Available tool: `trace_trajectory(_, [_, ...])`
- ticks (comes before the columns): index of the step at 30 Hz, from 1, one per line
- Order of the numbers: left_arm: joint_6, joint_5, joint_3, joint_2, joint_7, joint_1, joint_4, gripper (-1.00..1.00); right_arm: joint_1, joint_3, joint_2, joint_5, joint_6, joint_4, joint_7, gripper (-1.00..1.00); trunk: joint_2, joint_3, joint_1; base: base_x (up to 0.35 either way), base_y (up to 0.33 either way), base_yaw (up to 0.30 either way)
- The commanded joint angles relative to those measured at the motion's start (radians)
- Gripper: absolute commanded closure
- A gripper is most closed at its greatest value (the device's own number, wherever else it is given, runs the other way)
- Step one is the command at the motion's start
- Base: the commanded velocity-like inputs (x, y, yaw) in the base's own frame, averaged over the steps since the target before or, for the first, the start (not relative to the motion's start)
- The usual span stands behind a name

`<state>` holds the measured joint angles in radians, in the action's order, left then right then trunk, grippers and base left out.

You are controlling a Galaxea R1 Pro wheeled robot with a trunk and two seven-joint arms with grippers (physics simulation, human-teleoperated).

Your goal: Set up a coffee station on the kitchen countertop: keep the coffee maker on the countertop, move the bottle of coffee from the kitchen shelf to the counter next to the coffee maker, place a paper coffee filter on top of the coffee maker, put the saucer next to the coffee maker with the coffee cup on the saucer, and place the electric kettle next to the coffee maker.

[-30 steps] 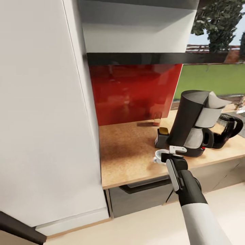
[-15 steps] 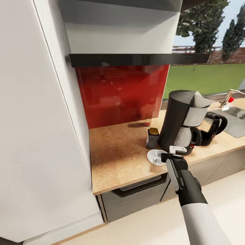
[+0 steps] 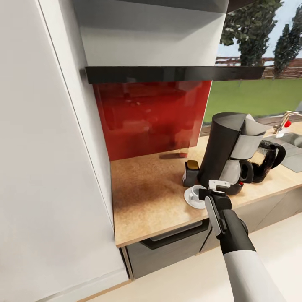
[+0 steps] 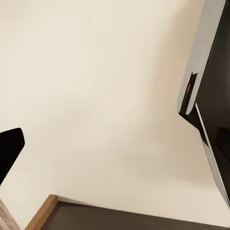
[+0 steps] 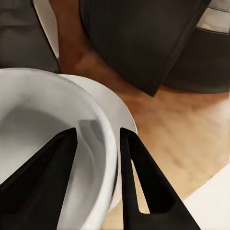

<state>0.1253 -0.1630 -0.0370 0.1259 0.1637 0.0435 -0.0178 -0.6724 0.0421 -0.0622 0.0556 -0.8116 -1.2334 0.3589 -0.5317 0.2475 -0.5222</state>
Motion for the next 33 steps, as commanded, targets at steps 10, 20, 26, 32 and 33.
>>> trace_trajectory(10, [0.005, -0.009, -0.004, 0.000, 0.000, 0.001, -0.002, -1.00, -0.001, 0.002, 0.001, 0.003, -0.003, 0.004, 0.006, 1.00, -0.001, 0.002, -0.001, 0.061, 0.000, 0.000])
trace_trajectory(20, [0.005, -0.009, -0.004, 0.000, -0.001, 0.001, -0.002, -1.00, 0.000, 0.003, 0.003, -0.044, -0.002, 0.044, 0.006, 1.00, -0.001, 0.002, -0.001, 0.035, 0.000, 0.000])
trace_trajectory(26, [0.005, -0.009, -0.004, 0.000, -0.001, 0.001, -0.002, -1.00, 0.000, 0.003, 0.002, -0.052, -0.001, 0.059, 0.006, 1.00, -0.001, 0.002, -0.001, 0.000, 0.000, 0.000])
trace_trajectory(32, [0.004, -0.009, -0.004, 0.000, -0.001, 0.001, -0.002, -1.00, 0.000, 0.003, 0.002, -0.052, -0.001, 0.060, 0.006, 1.00, -0.001, 0.002, -0.001, 0.012, 0.000, 0.000])
trace_trajectory(33, [0.004, -0.009, -0.004, 0.000, -0.001, 0.001, -0.002, -1.00, 0.000, 0.003, 0.002, -0.052, -0.001, 0.060, 0.006, 1.00, -0.001, 0.002, -0.001, 0.077, 0.000, 0.000])
